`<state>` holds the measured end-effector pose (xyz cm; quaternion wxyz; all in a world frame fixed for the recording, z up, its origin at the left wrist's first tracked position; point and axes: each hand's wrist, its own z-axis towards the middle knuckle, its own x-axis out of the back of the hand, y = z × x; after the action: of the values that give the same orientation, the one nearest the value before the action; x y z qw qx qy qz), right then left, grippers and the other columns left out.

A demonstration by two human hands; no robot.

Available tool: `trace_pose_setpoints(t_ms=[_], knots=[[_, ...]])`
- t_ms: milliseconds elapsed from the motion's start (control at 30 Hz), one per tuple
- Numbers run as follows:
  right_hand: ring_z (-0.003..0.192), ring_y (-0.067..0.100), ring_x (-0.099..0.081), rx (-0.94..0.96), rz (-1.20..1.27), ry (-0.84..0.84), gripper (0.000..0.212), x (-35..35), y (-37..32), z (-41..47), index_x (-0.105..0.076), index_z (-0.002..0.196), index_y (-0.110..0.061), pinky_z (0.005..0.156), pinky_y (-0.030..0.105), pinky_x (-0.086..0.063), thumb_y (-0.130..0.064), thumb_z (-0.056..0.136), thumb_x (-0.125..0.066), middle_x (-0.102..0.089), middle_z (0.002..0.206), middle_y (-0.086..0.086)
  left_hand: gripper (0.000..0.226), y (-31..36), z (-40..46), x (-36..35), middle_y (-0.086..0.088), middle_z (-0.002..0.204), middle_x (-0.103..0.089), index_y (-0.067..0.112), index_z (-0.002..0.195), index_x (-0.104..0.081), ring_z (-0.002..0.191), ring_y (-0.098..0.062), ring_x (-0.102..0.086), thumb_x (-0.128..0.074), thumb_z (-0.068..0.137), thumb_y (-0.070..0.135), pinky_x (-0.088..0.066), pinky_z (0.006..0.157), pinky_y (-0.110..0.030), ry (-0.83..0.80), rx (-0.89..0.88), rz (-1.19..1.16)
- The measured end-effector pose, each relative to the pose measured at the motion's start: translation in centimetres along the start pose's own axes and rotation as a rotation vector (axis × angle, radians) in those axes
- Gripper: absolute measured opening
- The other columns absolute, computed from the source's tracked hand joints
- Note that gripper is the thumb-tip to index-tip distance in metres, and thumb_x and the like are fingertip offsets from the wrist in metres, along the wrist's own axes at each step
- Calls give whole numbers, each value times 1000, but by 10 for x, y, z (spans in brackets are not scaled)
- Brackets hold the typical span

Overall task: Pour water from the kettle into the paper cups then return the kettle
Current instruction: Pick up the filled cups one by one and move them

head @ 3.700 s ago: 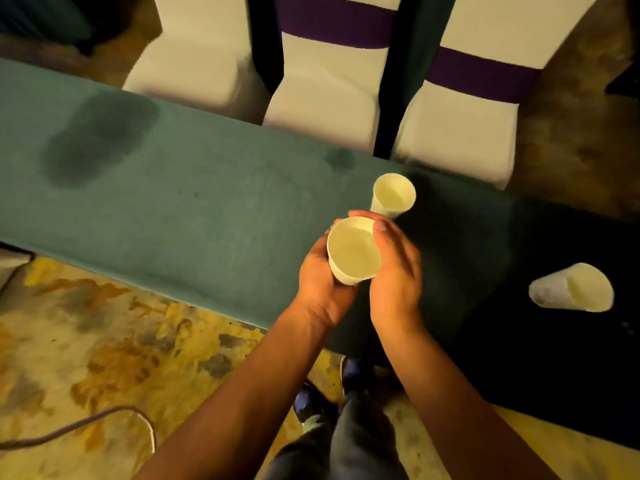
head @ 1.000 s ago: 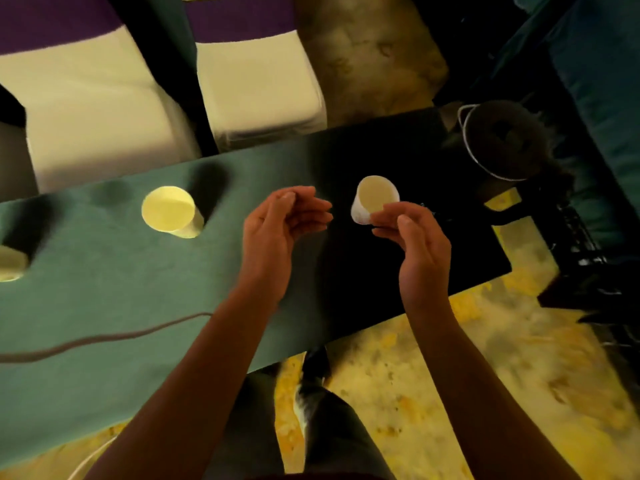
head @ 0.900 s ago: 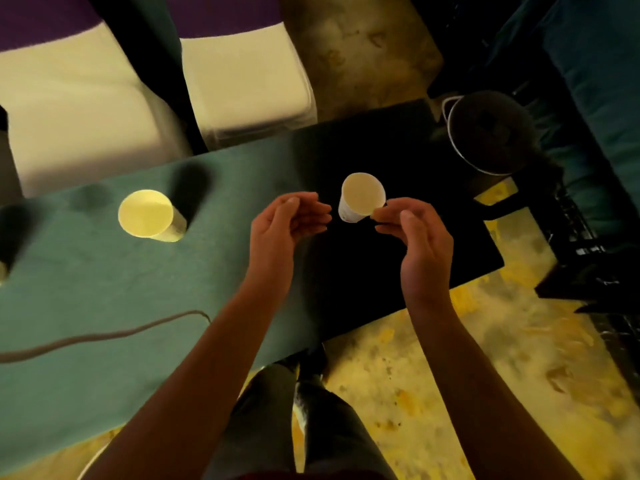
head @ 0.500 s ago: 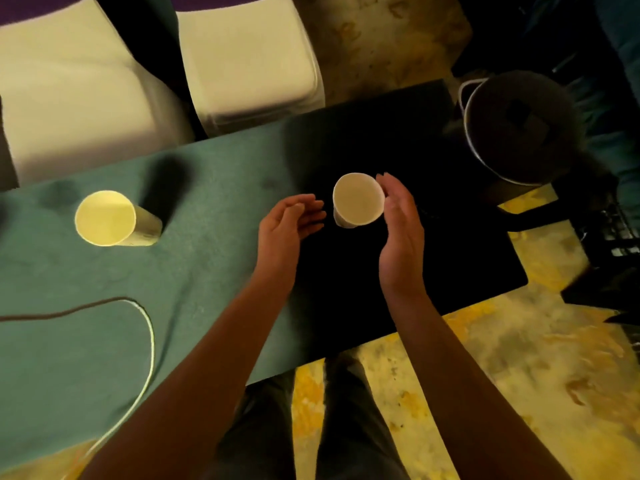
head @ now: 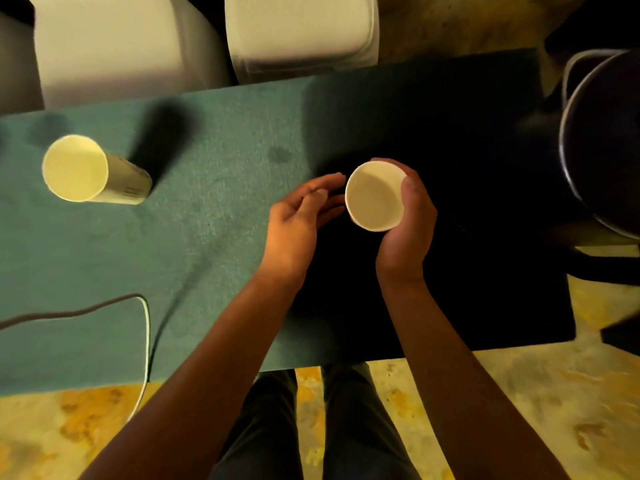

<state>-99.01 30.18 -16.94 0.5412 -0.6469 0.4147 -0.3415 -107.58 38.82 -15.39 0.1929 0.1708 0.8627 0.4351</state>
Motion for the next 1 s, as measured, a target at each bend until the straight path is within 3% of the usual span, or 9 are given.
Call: trace_pose_setpoints(t_ms=[100,233,400,533,667,767,867,933,1000], knots=[[106,21,-72,55,5,-43,42,-2,-4,9,-70,116,1,87,29,-57,-7,106,-30,-75,112,15,32,-1,2,-1,-20,111,-72,-8,120,-65,94,-19,-72,-40,102,-1,-57,84,-28,17,-14,12],[90,4,-70,56,-5,-11,39,-3,-12,16,-70,104,-8,74,21,-55,-5,102,-31,-73,98,-6,31,-3,5,-2,-21,113,-73,-7,119,-67,96,-21,-73,-42,101,1,-57,84,-29,34,7,-20],[90,5,-70,112,20,-38,42,-5,-30,13,-70,102,-17,73,20,-54,-3,102,-30,-75,93,-17,48,-1,6,-17,0,86,-79,19,80,-83,84,-10,-74,-40,102,17,-57,75,-25,-3,118,-288],[93,10,-70,123,66,-102,41,-8,-51,4,-71,103,-11,77,23,-53,-6,99,-30,-75,98,-4,58,6,1,-38,-7,78,-75,12,74,-80,74,-19,-73,-33,103,27,-58,73,-29,-104,301,-685],[102,33,-72,135,88,-153,44,-9,-68,-3,-70,113,4,85,34,-57,-6,99,-30,-75,109,24,34,23,-18,-48,-10,76,-75,8,72,-80,70,-21,-75,-50,81,21,-62,67,-29,-203,331,-840],[105,40,-71,131,69,-209,46,-13,-81,-10,-68,118,11,90,39,-58,-5,99,-29,-74,113,29,37,36,-28,-44,-15,104,-70,4,99,-75,96,-27,-70,-55,76,23,-54,94,-35,-221,372,-956],[104,44,-70,100,93,-245,46,-29,-93,-24,-69,114,10,90,39,-57,-5,97,-30,-73,113,32,77,44,-34,-32,-13,155,-38,5,151,-38,146,-31,-35,-57,79,26,-22,123,-40,-262,380,-1053],[103,44,-71,85,131,-294,44,-44,-99,-38,-69,113,9,90,37,-57,-4,96,-30,-73,111,33,94,47,-37,-15,-9,164,-24,9,158,-22,153,-27,-21,-62,75,29,-14,125,-38,-256,350,-1109],[102,46,-71,75,147,-360,45,-59,-102,-48,-70,111,8,93,47,-57,-4,92,-31,-74,108,33,80,51,-43,4,-8,155,-36,11,153,-33,149,-24,-28,-58,80,30,-14,125,-37,-255,326,-1119]])
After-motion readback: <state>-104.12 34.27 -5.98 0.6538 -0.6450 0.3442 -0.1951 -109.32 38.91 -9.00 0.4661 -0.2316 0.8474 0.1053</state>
